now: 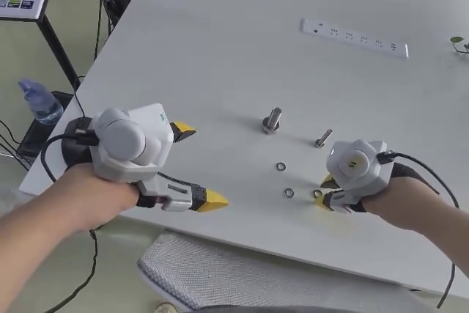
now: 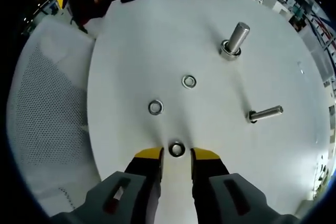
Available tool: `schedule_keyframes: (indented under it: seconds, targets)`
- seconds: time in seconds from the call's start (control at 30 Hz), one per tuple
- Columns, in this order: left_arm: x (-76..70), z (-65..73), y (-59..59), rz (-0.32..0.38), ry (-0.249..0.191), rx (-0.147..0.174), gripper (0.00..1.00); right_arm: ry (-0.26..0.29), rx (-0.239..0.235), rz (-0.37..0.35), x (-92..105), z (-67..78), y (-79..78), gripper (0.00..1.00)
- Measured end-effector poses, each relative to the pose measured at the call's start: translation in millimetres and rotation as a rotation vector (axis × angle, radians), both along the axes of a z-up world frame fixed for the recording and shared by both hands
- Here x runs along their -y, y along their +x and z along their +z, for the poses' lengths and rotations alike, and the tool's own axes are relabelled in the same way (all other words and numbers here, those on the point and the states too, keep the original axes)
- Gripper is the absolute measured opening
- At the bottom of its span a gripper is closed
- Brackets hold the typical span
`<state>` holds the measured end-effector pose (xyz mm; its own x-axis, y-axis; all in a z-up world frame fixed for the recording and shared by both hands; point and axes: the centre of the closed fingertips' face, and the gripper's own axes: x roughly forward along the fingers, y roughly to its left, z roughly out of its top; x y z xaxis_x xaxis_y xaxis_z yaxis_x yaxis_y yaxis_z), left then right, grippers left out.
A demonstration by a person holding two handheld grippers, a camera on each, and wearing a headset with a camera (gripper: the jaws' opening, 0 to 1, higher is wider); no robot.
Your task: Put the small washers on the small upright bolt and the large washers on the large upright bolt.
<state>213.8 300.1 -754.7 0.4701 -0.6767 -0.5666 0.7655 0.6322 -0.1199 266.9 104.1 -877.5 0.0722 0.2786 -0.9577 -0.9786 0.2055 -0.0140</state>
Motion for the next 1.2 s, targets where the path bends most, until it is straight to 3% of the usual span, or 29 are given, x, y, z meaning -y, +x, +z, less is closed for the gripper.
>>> schedule_keyframes:
  seconds: [0.4,0.6,1.2]
  targets:
    - [-2.5,-0.1,1.9,0.007,-0.002,0.000,0.79,-0.021,0.006,0.007,-1.6,-1.0,-0.2,0.15]
    - [-2.6,-1.3,2.5,0.001,0.001,-0.001,0.78,-0.105,-0.016,0.038,-3.5,-2.5,0.2,0.15]
    - [-4.2,0.8,1.6,0.003,0.008,0.009,0.75,-0.118,-0.022,0.027,-1.3,-2.3,-0.1,0.13]
